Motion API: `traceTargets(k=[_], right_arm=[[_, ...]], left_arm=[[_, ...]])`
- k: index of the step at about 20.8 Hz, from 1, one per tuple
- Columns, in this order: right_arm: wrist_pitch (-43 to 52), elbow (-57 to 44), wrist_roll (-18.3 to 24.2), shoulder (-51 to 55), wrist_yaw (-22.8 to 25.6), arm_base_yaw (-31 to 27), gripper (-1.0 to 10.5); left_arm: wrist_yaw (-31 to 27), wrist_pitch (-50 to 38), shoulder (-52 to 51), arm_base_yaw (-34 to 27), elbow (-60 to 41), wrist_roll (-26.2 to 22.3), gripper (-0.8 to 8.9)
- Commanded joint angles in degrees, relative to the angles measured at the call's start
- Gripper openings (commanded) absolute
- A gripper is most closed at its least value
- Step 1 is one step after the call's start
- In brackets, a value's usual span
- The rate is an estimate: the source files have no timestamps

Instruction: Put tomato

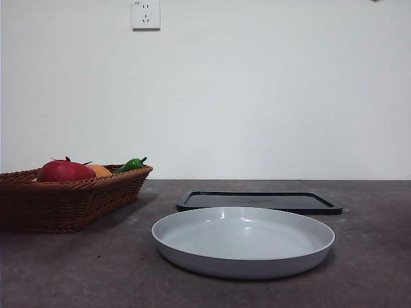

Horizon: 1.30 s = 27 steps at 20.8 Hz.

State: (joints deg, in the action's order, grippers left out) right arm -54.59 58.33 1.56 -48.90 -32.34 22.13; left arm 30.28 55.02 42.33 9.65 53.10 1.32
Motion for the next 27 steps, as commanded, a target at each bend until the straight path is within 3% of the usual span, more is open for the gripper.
traceTargets(k=[1, 5, 12, 27], right_arm=[[0.5, 1.0, 0.4, -0.5, 0.1, 0.3, 4.3], [0.5, 1.0, 0.4, -0.5, 0.7, 0.3, 4.3], [0.6, 1.0, 0.3, -0.5, 0.9, 0.3, 4.3], [0.5, 1.0, 0.3, -0.5, 0.8, 0.3, 4.3]], left_arm=[[0.2, -0.7, 0.4, 0.2, 1.1, -0.7, 4.62], [-2.2, -2.5, 0.8, 0.2, 1.1, -0.6, 4.71], [-11.5, -15.0, 5.7, 0.2, 1.1, -0.5, 4.69], [-16.9, -30.4, 26.3, 0.2, 1.1, -6.7, 4.68]])
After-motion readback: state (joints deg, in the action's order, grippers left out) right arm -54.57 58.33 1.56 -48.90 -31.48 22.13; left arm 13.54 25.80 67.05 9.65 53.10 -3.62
